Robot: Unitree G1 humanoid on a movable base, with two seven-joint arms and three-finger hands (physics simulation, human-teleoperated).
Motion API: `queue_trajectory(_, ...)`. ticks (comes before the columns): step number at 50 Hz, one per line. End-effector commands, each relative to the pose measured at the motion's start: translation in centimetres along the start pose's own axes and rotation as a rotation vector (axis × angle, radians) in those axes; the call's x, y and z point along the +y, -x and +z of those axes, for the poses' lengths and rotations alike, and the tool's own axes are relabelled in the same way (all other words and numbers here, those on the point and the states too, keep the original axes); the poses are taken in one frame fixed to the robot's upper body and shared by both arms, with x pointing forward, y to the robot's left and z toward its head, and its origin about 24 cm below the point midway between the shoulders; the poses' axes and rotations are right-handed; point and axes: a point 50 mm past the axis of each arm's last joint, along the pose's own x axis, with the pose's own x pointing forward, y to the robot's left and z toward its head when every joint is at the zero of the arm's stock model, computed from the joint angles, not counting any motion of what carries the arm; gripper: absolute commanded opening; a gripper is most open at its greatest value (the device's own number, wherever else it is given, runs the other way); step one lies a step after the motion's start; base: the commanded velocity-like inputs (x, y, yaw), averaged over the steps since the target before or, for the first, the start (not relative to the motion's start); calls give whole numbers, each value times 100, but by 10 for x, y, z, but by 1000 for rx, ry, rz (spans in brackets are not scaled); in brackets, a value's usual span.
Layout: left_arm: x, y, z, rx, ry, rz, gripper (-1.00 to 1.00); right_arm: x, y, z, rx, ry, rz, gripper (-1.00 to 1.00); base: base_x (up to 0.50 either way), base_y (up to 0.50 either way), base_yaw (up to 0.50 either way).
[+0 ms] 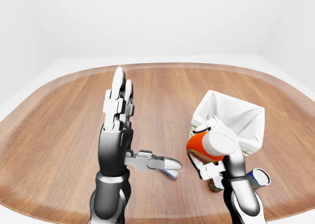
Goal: Pick up the ketchup, and put it in the basket.
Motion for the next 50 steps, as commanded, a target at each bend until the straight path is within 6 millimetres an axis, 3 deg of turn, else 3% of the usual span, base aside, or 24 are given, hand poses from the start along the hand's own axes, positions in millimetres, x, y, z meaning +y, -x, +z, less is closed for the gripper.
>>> queue_trajectory(1,53,25,-46,270,-128,109,100,1,-1,1,-13,-6,-30,-100,0,0,0)
queue_trajectory(5,72,37,-77,415,-182,158,100,2,-1,0,-11,-1,-27,-100,0,0,0)
queue_trajectory(7,74,39,-80,423,-180,162,100,2,-1,1,-14,-1,-28,-100,0,0,0)
queue_trajectory(8,77,46,-93,445,-190,170,100,1,0,1,-15,-1,-29,-100,0,0,0)
queue_trajectory(23,96,67,-150,635,-170,239,100,8,-6,-7,-2,13,-9,-100,0,0,0)
queue_trajectory(50,95,68,-147,623,-140,238,100,7,-5,-4,-5,-32,-14,-100,0,0,0)
